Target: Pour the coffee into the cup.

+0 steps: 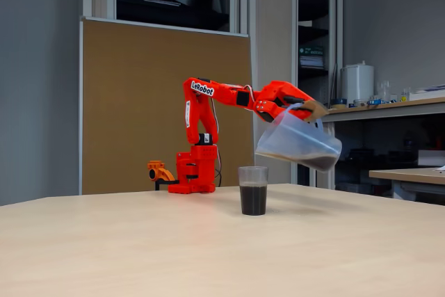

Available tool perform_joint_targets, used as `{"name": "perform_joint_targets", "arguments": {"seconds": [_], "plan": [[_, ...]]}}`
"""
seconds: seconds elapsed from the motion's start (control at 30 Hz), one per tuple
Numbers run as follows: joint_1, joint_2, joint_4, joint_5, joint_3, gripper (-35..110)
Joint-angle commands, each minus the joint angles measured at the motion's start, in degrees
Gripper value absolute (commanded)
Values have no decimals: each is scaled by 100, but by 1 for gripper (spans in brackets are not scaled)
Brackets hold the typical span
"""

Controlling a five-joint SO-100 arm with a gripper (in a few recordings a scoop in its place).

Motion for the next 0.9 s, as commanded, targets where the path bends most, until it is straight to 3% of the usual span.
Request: {"name": "perform_joint_targets", "arguments": {"seconds": [0.0, 0.57, 0.87], "plan": [[-79, 97, 44, -167, -360, 0], [-747, -747, 1951, -2092, -2127, 0], [-1582, -800, 2777, -3401, -2013, 0]]}}
